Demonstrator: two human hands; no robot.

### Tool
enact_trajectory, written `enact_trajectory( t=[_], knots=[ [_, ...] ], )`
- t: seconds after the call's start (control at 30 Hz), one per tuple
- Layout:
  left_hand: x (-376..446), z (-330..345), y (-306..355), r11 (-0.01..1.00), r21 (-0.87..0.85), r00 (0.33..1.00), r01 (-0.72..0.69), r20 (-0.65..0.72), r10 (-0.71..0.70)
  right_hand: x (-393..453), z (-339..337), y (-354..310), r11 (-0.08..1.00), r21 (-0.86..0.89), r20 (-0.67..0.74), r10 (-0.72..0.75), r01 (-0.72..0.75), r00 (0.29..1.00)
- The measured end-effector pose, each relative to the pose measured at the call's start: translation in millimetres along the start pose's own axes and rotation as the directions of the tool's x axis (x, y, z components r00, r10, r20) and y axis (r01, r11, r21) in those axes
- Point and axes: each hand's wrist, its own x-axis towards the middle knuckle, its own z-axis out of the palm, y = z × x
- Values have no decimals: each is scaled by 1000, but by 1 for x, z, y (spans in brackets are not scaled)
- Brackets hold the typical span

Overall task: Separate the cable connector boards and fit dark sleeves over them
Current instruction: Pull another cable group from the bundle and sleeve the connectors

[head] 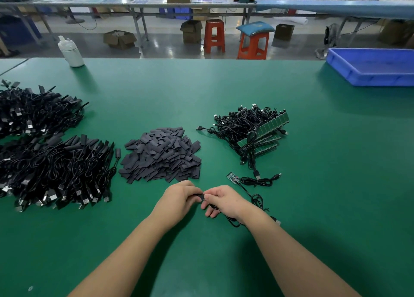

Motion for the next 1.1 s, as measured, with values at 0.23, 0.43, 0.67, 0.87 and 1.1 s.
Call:
enact_trajectory(
  t=[0.23, 0.43, 0.67, 0.87, 1.1],
  knots=[
    [4, 8, 6, 996, 43, 997, 75, 29, -76, -1, -2, 0, 1000, -10, 12, -5, 5, 1000],
    [9, 18, 12, 981, 165, 991, 97, 75, -111, 0, 0, 0, 1000, -17, 12, -15, 15, 1000],
    [13, 18, 16, 943, 326, 988, 63, 114, -106, -1, 0, -3, 999, -32, 2, -3, 3, 1000],
    [10, 8, 10, 980, 166, 993, 112, 19, -117, -2, -3, -4, 989, 149, -84, 31, -18, 996],
    [0, 4, 4, 986, 127, 994, 104, 20, -108, -4, 1, -1, 996, 89, -90, 0, 8, 996]
  ],
)
